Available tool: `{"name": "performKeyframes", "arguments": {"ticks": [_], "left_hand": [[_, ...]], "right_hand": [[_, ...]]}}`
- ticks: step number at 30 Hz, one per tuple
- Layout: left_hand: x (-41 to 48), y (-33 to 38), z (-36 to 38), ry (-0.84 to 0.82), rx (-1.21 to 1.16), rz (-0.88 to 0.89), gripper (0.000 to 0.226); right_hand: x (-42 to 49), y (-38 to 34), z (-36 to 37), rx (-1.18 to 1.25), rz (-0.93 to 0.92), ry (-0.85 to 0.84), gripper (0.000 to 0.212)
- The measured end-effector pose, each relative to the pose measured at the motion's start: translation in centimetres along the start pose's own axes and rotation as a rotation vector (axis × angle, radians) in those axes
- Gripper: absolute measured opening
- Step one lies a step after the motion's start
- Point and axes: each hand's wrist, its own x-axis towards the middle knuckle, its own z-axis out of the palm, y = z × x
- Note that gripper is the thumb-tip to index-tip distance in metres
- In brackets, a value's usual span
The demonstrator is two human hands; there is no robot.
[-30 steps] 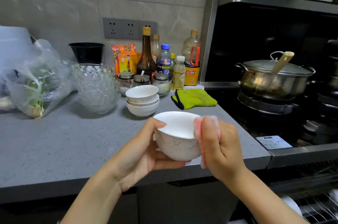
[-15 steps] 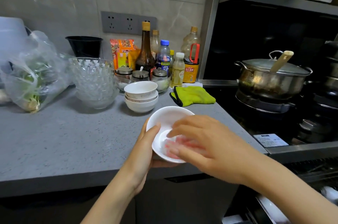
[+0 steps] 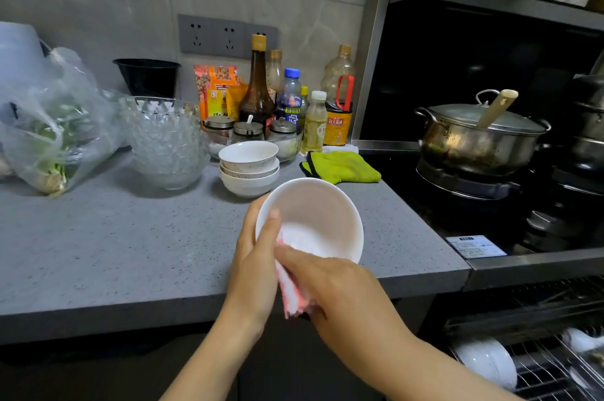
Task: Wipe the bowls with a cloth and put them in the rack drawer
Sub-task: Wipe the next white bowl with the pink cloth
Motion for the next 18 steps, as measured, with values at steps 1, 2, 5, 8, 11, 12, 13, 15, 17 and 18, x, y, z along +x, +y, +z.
{"name": "performKeyframes", "arguments": {"ticks": [1, 2, 5, 8, 11, 12, 13, 15, 17, 18], "left_hand": [[-0.1, 0.2, -0.4, -0.009, 0.011, 0.003, 0.022], [-0.2, 0.5, -0.8, -0.027, 0.031, 0.011, 0.021], [-0.4, 1.1, -1.3, -0.106, 0.086, 0.019, 0.019], [-0.7, 0.8, -0.9, -0.111, 0.023, -0.024, 0.030], [-1.3, 0.5, -0.4, -0.059, -0.088, -0.088, 0.046], [-1.3, 0.7, -0.6, -0.041, -0.099, -0.100, 0.049], [-1.1, 0.8, -1.0, -0.030, -0.093, -0.112, 0.049], [-0.7, 1.2, -2.0, -0.070, -0.021, -0.110, 0.039], [-0.7, 1.6, -2.5, -0.113, 0.034, -0.095, 0.030], [-0.8, 1.6, -2.5, -0.112, 0.037, -0.092, 0.031]], "right_hand": [[-0.4, 1.0, 0.5, -0.053, -0.063, 0.042, 0.050], [-0.7, 2.0, 0.7, -0.129, -0.135, 0.074, 0.044], [-1.4, 3.5, 0.5, -0.355, -0.308, 0.136, 0.036], [-0.8, 2.6, 0.5, -0.348, -0.271, 0.250, 0.036], [-0.5, 1.2, 1.6, -0.232, -0.200, 0.306, 0.044], [-0.6, 1.4, 2.0, -0.268, -0.228, 0.300, 0.046], [-0.8, 1.9, 2.3, -0.329, -0.269, 0.267, 0.045], [-1.3, 3.1, 2.4, -0.443, -0.355, 0.176, 0.042], [-1.4, 4.0, 1.9, -0.507, -0.409, 0.144, 0.039], [-1.3, 4.0, 1.7, -0.529, -0.418, 0.152, 0.039]]}}
